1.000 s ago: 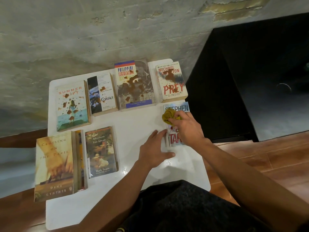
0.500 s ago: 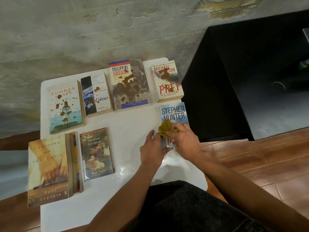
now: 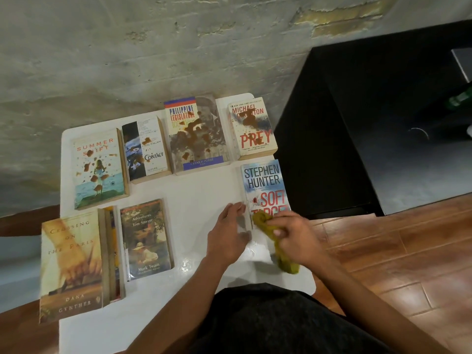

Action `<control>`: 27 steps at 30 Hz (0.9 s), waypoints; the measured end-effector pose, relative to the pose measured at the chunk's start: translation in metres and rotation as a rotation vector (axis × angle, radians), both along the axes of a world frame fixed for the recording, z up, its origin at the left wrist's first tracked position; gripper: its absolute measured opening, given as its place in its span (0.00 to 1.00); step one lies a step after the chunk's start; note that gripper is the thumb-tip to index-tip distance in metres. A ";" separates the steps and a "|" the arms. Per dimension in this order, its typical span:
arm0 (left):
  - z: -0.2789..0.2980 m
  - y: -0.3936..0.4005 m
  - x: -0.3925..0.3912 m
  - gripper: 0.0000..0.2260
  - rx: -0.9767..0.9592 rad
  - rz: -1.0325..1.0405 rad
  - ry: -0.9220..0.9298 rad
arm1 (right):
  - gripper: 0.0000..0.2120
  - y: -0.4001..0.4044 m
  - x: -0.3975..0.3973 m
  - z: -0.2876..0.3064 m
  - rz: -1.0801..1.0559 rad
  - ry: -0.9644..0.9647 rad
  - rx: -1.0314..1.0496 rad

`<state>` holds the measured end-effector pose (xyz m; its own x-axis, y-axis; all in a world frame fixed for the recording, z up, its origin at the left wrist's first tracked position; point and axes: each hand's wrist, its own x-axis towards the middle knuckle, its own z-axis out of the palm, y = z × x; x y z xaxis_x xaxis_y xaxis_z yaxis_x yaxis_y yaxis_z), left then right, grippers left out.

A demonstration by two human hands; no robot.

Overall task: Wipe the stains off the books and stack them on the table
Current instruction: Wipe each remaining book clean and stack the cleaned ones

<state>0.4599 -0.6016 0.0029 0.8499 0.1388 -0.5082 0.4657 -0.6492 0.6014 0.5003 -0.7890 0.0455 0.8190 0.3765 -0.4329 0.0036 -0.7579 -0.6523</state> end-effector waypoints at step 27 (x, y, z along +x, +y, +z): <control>0.001 -0.020 0.048 0.48 0.147 -0.128 0.006 | 0.27 0.015 0.066 -0.023 0.238 -0.328 -0.370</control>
<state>0.5076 -0.6214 0.0036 0.8626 0.1029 -0.4953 0.3770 -0.7838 0.4936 0.5666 -0.7739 0.0222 0.8442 0.4388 -0.3078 0.3614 -0.8901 -0.2777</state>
